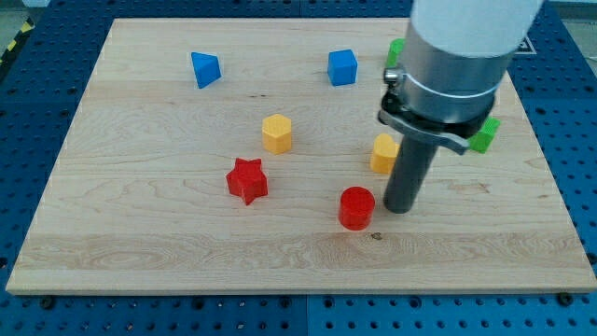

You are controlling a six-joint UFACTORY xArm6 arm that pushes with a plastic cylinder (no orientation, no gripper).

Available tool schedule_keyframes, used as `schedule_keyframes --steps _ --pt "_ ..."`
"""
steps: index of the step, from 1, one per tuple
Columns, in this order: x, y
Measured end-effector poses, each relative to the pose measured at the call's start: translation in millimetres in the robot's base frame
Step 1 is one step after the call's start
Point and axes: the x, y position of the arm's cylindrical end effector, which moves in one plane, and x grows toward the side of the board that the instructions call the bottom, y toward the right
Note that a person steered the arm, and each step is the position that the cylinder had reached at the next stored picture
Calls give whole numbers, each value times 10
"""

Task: Move the red circle towards bottom left

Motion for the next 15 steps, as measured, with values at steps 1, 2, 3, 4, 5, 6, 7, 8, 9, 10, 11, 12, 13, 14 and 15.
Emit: schedule_keyframes --steps 1,2,3,4,5,6,7,8,9,10,11,12,13,14,15 --pt "0 -269" --pt "0 -430" --pt "59 -341" --pt "123 -345" --pt "154 -542" --pt "294 -562" --pt "316 -905" --pt "312 -1155" --pt "232 -1350" --pt "149 -1497" --pt "142 -1738" --pt "1 -2001" --pt "-77 -2152" --pt "-2 -2303" --pt "-2 -2572"
